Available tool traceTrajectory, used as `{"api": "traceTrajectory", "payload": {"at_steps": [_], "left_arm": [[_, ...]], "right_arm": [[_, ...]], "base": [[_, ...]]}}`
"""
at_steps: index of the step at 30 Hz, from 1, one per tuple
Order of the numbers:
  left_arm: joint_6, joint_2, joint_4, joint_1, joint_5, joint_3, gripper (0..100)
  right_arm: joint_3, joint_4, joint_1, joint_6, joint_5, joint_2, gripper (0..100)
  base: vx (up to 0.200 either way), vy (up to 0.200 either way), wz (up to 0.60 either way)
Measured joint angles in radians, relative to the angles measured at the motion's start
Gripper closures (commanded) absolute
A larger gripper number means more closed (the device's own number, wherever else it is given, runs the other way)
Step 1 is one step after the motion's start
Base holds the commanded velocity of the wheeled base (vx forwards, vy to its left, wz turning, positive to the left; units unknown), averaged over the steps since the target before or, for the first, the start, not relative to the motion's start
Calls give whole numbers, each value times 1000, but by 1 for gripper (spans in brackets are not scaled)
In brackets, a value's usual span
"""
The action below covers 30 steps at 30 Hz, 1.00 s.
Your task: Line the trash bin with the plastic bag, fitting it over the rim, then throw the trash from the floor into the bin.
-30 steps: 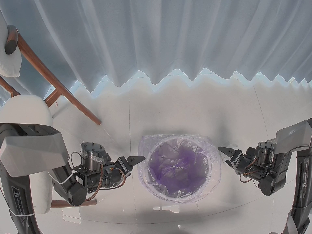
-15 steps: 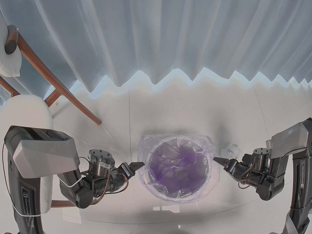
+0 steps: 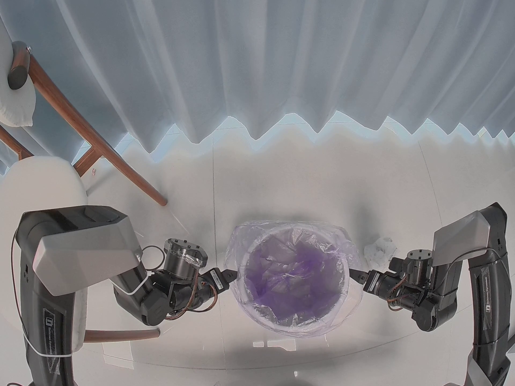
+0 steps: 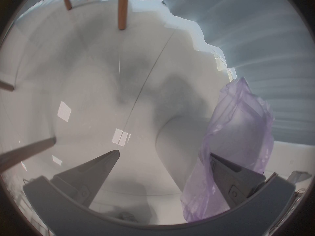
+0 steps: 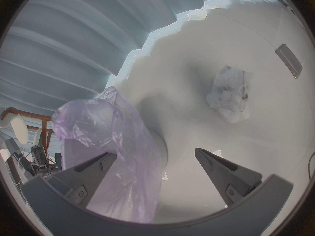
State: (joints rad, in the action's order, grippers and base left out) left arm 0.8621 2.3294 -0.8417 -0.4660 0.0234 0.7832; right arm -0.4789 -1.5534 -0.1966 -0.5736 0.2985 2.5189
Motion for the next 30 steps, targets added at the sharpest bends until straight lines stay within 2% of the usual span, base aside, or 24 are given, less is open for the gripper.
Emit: {"api": "traceTrajectory", "payload": {"at_steps": [5,10,19,27,30], "left_arm": [[-98,30,71,-1,-45,59,0],[-136,60,92,-9,-106,84,0],[-133,80,86,-11,-104,89,0],[-55,34,16,-9,-100,47,0],[-34,-34,-10,-9,-100,-1,0]], "right_arm": [[-42,4,8,11,-6,32,0],[-56,19,10,20,-50,46,0],[-57,10,10,18,-54,57,0],[-21,1,21,3,-52,37,0],[31,1,30,-33,-51,-16,0]], "base": [[0,0,0],[0,0,0],[0,0,0],[0,0,0],[0,0,0]]}}
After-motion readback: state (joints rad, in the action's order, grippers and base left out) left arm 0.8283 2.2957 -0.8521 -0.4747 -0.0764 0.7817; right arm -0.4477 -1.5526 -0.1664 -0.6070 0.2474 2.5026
